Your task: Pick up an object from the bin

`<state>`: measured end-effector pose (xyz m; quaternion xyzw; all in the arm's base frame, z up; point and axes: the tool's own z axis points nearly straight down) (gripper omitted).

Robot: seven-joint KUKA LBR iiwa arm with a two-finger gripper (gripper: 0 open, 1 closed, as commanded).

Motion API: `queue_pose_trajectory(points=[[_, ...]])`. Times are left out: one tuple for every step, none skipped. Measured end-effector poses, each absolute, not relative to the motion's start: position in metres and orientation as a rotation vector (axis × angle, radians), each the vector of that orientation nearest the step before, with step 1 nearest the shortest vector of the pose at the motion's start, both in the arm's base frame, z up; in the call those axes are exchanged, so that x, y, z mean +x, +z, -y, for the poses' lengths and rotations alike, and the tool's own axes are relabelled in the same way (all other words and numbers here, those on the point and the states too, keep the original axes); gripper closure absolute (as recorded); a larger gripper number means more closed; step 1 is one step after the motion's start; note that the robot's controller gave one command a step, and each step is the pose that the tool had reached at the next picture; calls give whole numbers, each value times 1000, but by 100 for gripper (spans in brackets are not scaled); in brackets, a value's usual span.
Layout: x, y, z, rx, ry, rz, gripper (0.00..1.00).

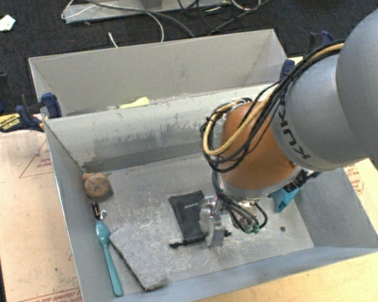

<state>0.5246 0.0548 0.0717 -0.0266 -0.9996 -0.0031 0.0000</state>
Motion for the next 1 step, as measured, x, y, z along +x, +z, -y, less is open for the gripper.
queue_pose_trajectory(points=[[525, 72, -55, -84, -10, 3140, 100]])
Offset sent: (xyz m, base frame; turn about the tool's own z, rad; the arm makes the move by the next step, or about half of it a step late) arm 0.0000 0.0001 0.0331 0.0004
